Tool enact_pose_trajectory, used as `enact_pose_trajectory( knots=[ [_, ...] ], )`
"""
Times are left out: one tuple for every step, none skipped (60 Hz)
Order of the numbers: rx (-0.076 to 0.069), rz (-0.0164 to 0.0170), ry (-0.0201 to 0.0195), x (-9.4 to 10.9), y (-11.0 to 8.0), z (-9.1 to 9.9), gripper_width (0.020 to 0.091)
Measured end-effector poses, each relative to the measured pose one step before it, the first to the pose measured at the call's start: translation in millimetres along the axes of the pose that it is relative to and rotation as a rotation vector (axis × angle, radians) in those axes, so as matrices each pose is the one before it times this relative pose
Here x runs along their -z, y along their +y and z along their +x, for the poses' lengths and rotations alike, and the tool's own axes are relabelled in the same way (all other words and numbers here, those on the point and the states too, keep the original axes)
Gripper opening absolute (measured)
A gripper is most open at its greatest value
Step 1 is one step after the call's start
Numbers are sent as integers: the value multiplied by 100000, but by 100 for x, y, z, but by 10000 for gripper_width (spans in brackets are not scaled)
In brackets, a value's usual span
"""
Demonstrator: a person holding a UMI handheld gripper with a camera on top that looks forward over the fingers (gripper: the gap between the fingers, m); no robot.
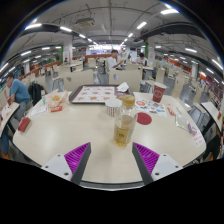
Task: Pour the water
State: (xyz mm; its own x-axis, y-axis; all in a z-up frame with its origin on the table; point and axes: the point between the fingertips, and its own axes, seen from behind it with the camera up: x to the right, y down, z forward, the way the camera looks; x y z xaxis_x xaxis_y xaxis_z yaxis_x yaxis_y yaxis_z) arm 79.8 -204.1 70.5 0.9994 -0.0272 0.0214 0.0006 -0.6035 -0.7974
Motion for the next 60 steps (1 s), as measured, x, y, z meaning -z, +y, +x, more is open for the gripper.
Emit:
enact_pose_trajectory(
  knots=[
    [11, 980, 104, -529, -159, 374, 848],
    [-48, 1112, 114, -519, -187, 400, 849],
    [59, 1111, 139, -566, -225, 383, 850],
    [185, 1002, 44, -575, -212, 324, 850],
    [258, 907, 15, -592, -192, 304, 852],
    [107, 988, 53, -407, -280, 283, 850],
    [177, 1058, 92, -639, -301, 197, 851],
    [80, 1051, 48, -626, -270, 238, 849],
    [41, 848, -79, -591, -227, 207, 850],
    [74, 688, -284, -575, -187, 130, 847],
    [29, 808, -383, -591, -213, 90, 846],
    [-58, 1233, -203, -328, -236, 127, 844],
    [-23, 1077, -37, -545, -274, 147, 842],
    [3, 838, 16, -524, -204, 131, 840],
    [-18, 568, -33, -526, -146, 123, 835],
    [-74, 404, -100, -489, -91, 49, 826],
    [-158, 408, -11, -479, -84, 100, 812],
    [-257, 448, 190, -223, 37, 70, 794],
    [-254, 245, 72, -414, -31, 64, 770],
    [-238, 168, -58, -390, 9, 37, 738],
    [-212, 234, -98, -350, -11, 21, 708],
    [-128, 353, 32, -289, -2, 44, 679],
    [-113, 458, 145, -263, -32, 91, 645],
    [-93, 416, 180, -262, -32, 94, 610],
    [-216, 476, 215, -268, -7, 181, 557],
    [-478, 638, -524, -147, -125, -133, 521],
    [-438, 681, 214, -33, -159, 1, 509],
    [-52, 545, 214, -54, -42, 22, 507],
    [56, 467, -10, -53, -63, -14, 493],
    [213, 360, -113, -25, -46, -43, 487],
    [229, 219, -141, -40, -39, -71, 483],
    [261, 169, -127, -13, -40, -28, 466],
    [81, -73, 107, 3, 21, 4, 465],
    [-131, -44, -5, -94, -61, 21, 438],
    [-111, -193, 153, 12, 24, 42, 433],
    [-36, -80, 100, 13, -27, 15, 410],
    [206, -53, 114, 39, -40, 20, 398],
    [265, -79, 24, 61, -71, -3, 398],
    [716, -199, -118, 71, -87, -41, 377],
    [857, -251, 240, 40, -122, 51, 376],
    [1084, -392, 440, 54, -92, 93, 376],
    [1227, -51, 539, 60, -192, 98, 377],
    [1229, 265, 909, 22, -297, 152, 377],
    [1199, 301, 809, 78, -323, 177, 377],
    [1282, 221, 698, 82, -322, 188, 376],
    [1251, 109, 823, 61, -332, 230, 376],
    [1166, 92, 1205, 29, -360, 363, 375],
    [1103, 37, 1440, 64, -371, 410, 375],
    [1160, -12, 1070, 136, -514, 531, 376],
    [1493, 97, 1279, -118, -387, 328, 376],
    [1557, 38, 1164, -70, -430, 440, 374],
    [1782, -37, 1609, -97, -430, 551, 375],
    [1952, -64, 1979, -97, -387, 667, 376],
    [2244, 64, 2099, -199, -396, 708, 375],
    [2573, 130, 1986, -230, -417, 666, 376],
    [2875, 57, 1939, -302, -375, 669, 376],
    [3127, -92, 2067, -289, -335, 672, 375],
    [2980, -39, 1945, -449, -342, 1073, 376],
    [3150, 108, 2092, -338, -255, 658, 375],
    [3352, 32, 1989, -376, -298, 678, 375]
  ],
)
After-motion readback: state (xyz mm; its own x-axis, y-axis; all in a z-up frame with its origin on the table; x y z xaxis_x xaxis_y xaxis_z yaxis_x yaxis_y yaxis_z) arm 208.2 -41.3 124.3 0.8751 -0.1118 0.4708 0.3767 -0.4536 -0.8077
